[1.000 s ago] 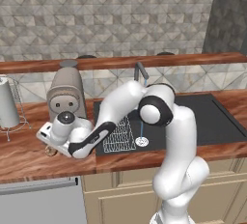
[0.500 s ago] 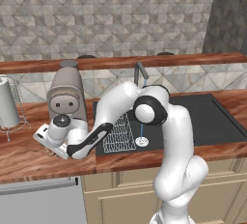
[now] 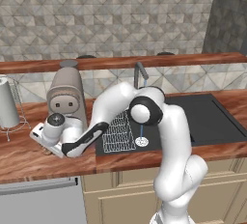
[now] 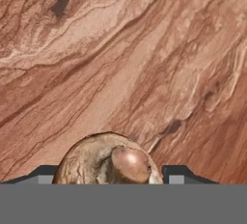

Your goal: Turn on the sink faucet. Then move the mushroom from the counter to the sink. Turn off the sink. Move the vegetable from the sink to the pot next to the stove. Finally move the pot to the rear left burner.

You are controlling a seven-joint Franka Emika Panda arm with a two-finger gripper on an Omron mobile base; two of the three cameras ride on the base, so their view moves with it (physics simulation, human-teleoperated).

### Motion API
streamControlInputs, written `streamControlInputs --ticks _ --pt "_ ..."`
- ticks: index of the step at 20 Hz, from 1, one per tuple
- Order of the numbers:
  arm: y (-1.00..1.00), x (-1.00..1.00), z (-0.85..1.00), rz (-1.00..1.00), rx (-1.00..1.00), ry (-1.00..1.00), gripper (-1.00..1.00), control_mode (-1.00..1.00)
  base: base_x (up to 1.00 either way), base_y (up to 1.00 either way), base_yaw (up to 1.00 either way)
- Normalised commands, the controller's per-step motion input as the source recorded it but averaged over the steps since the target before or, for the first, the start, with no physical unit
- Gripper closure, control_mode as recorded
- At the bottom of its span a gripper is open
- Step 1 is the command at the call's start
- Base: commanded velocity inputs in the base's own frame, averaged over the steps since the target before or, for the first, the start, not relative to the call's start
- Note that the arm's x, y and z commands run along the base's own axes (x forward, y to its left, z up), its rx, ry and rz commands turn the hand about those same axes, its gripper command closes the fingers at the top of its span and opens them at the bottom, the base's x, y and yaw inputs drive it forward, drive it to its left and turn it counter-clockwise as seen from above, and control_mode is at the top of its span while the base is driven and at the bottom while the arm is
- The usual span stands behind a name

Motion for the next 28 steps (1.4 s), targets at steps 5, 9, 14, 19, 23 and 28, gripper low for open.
streamControlInputs --ticks 5,9,14,19,23,28 --pt "0.0 -0.08 0.06 -0.02 0.0 -0.01 1.0 -1.0 0.0 0.0 0.0" --pt "0.0 -0.55 0.53 -0.06 0.0 -0.03 1.0 -1.0 0.0 0.0 0.0" --pt "0.0 -0.7 0.69 -0.09 0.0 -0.03 1.0 -1.0 0.0 0.0 0.0" --pt "-0.09 -0.71 0.83 -0.11 0.0 -0.04 1.0 -1.0 0.0 0.0 0.0" --pt "-0.25 -0.61 0.87 -0.11 0.0 -0.04 1.0 -1.0 0.0 0.0 0.0" --pt "-0.4 -0.48 0.84 -0.1 0.0 -0.01 1.0 -1.0 0.0 0.0 0.0"
